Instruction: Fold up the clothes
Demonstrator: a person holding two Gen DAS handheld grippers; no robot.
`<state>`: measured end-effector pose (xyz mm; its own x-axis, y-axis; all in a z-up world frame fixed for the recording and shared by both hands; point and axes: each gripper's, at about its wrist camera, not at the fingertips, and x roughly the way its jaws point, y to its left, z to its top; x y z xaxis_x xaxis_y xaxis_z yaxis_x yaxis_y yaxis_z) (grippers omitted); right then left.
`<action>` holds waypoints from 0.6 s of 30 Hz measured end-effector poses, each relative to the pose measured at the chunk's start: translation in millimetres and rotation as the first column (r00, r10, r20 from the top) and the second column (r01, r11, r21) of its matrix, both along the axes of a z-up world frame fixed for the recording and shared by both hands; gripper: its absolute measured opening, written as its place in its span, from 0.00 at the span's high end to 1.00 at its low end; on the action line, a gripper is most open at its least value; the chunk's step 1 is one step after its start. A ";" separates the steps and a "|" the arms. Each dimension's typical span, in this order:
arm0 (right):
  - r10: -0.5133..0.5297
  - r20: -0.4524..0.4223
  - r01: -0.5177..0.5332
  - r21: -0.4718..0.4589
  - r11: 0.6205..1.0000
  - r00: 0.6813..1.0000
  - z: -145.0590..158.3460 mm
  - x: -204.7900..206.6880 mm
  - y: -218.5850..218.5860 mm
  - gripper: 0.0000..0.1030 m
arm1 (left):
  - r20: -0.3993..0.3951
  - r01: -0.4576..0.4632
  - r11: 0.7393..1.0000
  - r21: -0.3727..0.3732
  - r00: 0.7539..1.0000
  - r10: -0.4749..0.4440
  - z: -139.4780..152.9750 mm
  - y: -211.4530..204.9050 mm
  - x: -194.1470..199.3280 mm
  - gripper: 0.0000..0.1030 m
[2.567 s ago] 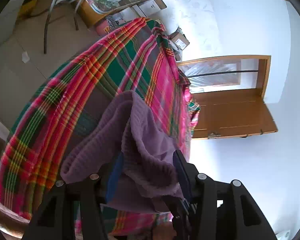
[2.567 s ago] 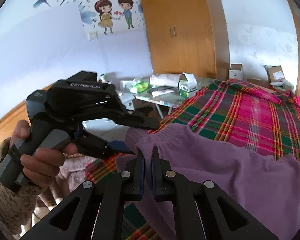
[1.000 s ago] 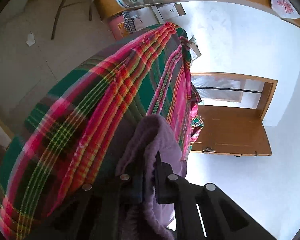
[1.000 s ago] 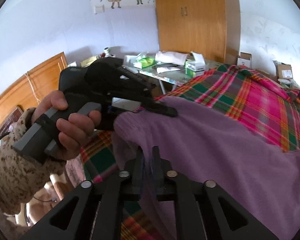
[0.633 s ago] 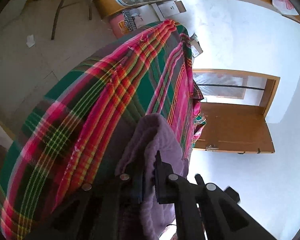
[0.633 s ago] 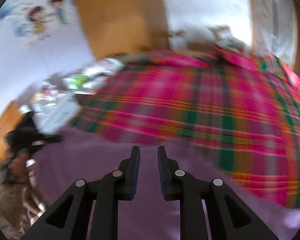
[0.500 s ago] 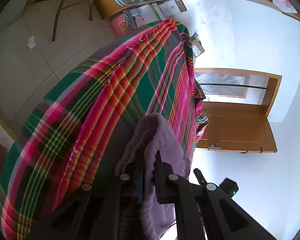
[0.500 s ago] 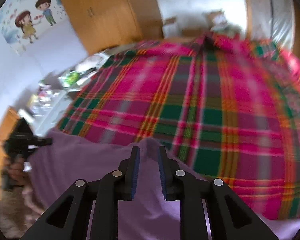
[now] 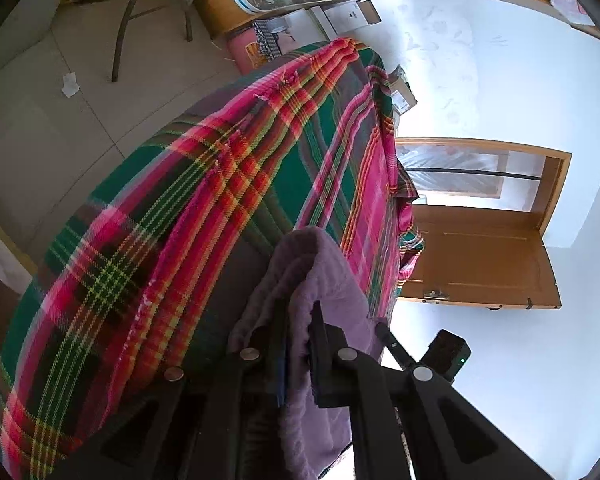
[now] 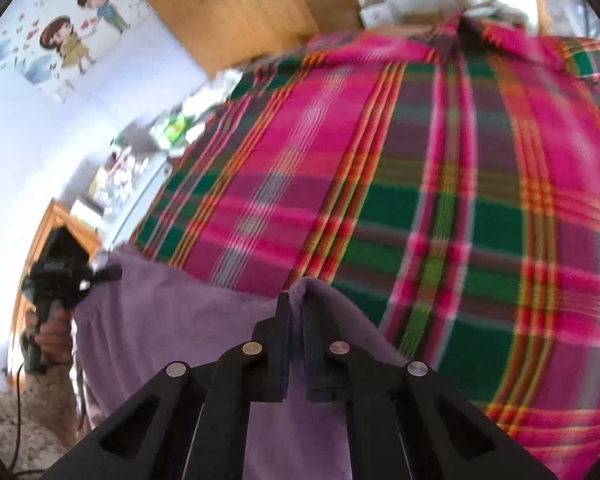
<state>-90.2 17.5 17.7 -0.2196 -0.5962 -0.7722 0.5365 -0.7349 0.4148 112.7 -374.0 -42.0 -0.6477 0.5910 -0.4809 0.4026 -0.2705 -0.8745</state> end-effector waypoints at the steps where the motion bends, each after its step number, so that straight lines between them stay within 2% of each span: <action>1: -0.014 0.007 0.014 0.003 1.000 1.000 -2.8 -2.9 1.1 0.95 | 0.000 -0.004 1.000 0.002 1.000 0.004 -0.5 0.4 -0.4 0.91; 6: -0.045 0.021 0.045 -0.001 0.999 0.999 -15.6 -11.0 2.9 0.95 | 0.000 -0.020 1.000 0.014 1.000 0.020 -3.3 1.2 -2.1 0.91; 12: -0.021 0.007 0.021 -0.003 1.000 1.000 -15.9 -8.8 2.4 0.95 | 0.005 -0.021 1.000 0.005 1.000 0.021 -2.8 1.8 -2.7 0.91; 15: -0.032 0.035 0.033 -0.029 0.999 0.999 -13.9 -8.3 9.2 0.91 | 0.008 -0.014 0.999 -0.033 1.000 0.014 3.8 5.4 -2.1 0.91; 18: -0.054 -0.002 0.053 -0.028 0.998 0.999 -2.6 -2.5 17.8 0.87 | 0.011 -0.009 0.997 -0.071 1.000 0.010 11.4 8.7 0.4 0.88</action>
